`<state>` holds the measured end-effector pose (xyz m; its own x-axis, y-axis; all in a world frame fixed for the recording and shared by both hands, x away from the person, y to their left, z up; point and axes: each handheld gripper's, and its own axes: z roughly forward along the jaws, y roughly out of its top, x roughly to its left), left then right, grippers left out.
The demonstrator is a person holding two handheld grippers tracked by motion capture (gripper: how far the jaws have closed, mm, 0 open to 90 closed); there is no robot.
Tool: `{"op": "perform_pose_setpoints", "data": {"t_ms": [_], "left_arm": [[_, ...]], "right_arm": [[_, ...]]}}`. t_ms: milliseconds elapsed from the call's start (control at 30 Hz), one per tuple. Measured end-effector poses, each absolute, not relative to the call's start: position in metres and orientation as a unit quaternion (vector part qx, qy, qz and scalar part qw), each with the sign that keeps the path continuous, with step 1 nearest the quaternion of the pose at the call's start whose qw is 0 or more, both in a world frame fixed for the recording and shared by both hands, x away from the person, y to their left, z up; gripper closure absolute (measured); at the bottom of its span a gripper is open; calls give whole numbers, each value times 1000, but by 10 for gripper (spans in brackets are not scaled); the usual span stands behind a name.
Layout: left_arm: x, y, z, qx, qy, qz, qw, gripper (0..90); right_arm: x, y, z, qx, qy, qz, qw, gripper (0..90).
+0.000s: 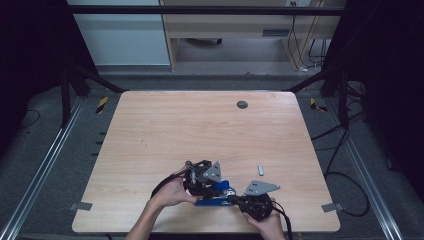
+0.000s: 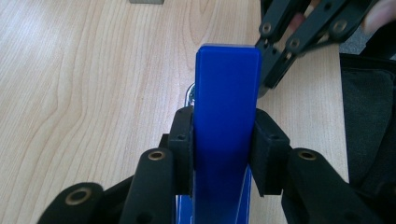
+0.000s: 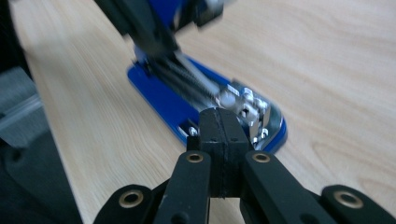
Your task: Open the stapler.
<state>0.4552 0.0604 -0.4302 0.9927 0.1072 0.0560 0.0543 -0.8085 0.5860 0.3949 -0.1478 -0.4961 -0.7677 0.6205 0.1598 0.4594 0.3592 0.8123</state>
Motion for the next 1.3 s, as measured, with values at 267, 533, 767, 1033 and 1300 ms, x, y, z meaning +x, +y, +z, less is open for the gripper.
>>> {"op": "perform_pose_setpoints", "data": {"t_ms": [267, 533, 767, 1033, 1300], "left_arm": [[455, 60, -430, 950, 44, 42, 306, 648], [456, 60, -430, 950, 50, 38, 306, 646], [457, 59, -430, 951, 54, 36, 302, 642], [455, 68, -427, 946, 80, 41, 310, 542], [445, 97, -412, 927, 125, 56, 350, 424]], "right_arm": [[398, -158, -480, 316, 799, 501, 103, 900], [402, -153, -476, 301, 802, 504, 111, 900], [405, -152, -475, 299, 798, 512, 108, 900], [405, -152, -475, 299, 798, 512, 106, 900], [405, -152, -475, 300, 798, 512, 105, 900]]}}
